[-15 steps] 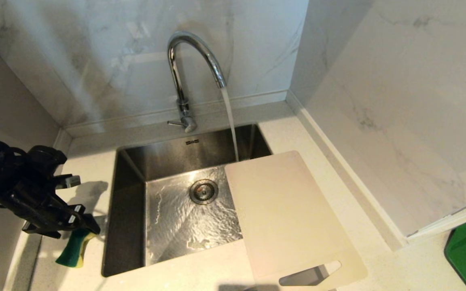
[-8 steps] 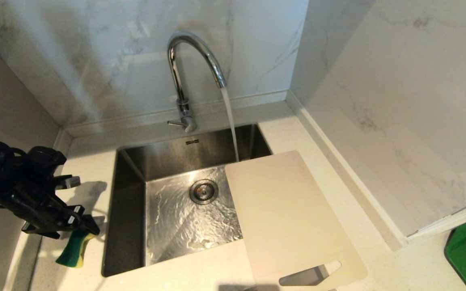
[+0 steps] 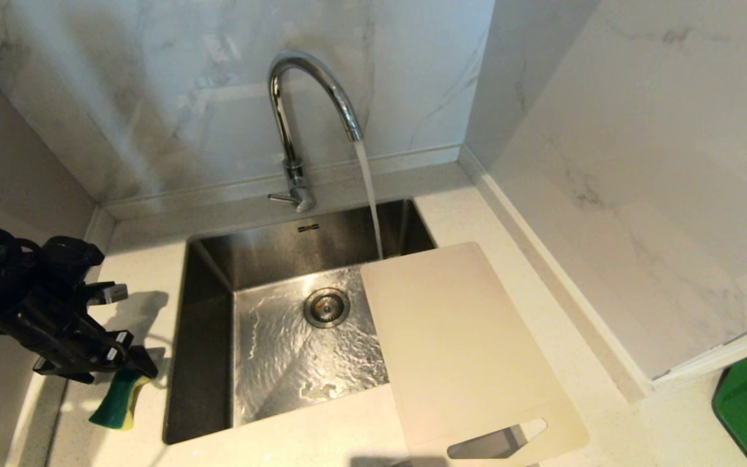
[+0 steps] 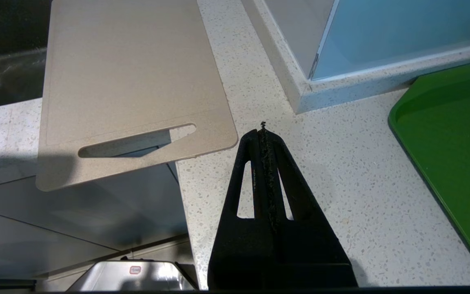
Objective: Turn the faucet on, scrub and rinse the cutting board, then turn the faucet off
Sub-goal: Pick up the cleaning cloth
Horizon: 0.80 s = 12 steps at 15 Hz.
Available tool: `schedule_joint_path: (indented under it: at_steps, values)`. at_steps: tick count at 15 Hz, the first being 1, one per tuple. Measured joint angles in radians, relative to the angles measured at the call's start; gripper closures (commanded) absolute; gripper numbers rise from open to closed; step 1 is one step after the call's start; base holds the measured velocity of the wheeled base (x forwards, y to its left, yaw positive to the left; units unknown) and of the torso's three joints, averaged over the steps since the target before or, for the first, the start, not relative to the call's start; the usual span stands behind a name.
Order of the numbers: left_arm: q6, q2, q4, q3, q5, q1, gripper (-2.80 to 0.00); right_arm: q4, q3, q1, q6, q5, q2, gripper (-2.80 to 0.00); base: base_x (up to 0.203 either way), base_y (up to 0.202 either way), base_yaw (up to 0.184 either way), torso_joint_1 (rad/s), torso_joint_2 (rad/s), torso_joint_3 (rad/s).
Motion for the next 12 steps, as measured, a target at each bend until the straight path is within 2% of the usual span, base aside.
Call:
schedule_joint_path:
  at_steps: [12]
  values:
    - [0.010,0.026,0.002,-0.001,-0.026,0.008,-2.80,0.000,0.000,0.000,0.000,0.000,0.000,0.00,0.000,0.000,0.000,0.000,0.00,0.000]
